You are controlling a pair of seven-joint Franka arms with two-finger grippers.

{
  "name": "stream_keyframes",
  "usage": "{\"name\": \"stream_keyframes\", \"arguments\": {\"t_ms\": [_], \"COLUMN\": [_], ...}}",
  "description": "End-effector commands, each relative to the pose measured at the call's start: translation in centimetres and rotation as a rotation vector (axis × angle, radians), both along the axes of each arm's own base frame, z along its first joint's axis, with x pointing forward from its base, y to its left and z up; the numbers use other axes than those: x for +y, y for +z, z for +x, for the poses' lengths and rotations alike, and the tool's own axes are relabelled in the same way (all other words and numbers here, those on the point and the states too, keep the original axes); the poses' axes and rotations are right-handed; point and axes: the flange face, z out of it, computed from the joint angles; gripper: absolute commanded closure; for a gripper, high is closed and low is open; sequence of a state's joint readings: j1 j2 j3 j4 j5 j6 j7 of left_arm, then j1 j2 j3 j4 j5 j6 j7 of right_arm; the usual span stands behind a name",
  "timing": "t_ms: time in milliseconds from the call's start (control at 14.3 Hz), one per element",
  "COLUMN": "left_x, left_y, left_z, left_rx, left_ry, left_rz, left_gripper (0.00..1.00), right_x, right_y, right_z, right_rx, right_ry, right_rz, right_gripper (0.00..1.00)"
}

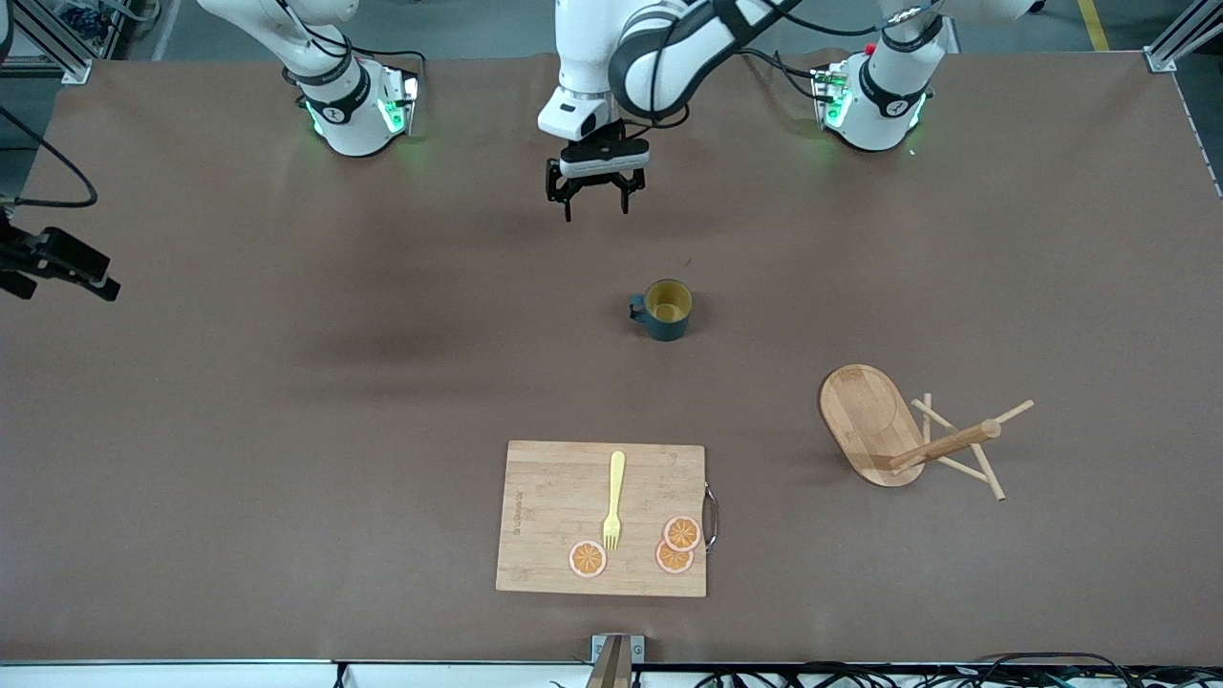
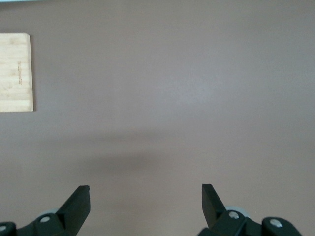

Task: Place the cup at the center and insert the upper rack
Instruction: 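Lower the open left gripper beside the mug handle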

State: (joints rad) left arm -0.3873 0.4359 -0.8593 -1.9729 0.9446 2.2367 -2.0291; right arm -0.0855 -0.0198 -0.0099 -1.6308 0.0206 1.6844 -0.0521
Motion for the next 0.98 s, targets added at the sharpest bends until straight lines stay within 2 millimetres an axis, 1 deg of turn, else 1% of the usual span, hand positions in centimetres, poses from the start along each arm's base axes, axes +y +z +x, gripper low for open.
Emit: {"name": "stream_keyframes", "arguments": {"t_ms": [0, 70, 140, 281, 421, 561, 771, 912], "left_x": [-0.4, -0.3, -0.3, 0.2, 0.1, 0.2, 0.4, 0.7], "left_y": [-2.3, -3.1, -4.1, -6.7, -8.5, -10.1, -12.6, -13.4], "left_z": [-0.2, -0.8, -1.8, -2.3, -3.0, -3.4, -4.5, -4.3], "left_rx": [-0.057, -0.080, -0.110, -0.153, -0.182, -0.242, -0.347, -0.373], "left_ry": [0.042, 0.065, 0.079, 0.122, 0.186, 0.184, 0.141, 0.135], "left_rz": [-0.005, 0.026, 0.068, 0.124, 0.092, 0.105, 0.187, 0.208], "left_gripper": [0.00, 0.00, 0.00, 0.00, 0.00, 0.00, 0.00, 0.00], "right_x": [0.1, 0.1, 0.1, -0.1, 0.6, 1.2, 1.0, 1.2], "right_y": [-0.1, -0.2, 0.0, 0.1, 0.3, 0.1, 0.4, 0.7], "right_z": [-1.5, -1.3, -1.3, -1.3, -1.2, -1.2, -1.3, -1.3], "right_rx": [0.011, 0.009, 0.007, 0.010, 0.007, 0.018, 0.020, 0.015], "right_ry": [0.003, 0.004, 0.004, 0.009, 0.026, 0.038, 0.035, 0.036], "right_rz": [-0.019, -0.019, -0.023, -0.056, -0.066, -0.075, -0.075, -0.075], "right_gripper": [0.00, 0.00, 0.00, 0.00, 0.00, 0.00, 0.00, 0.00]}}
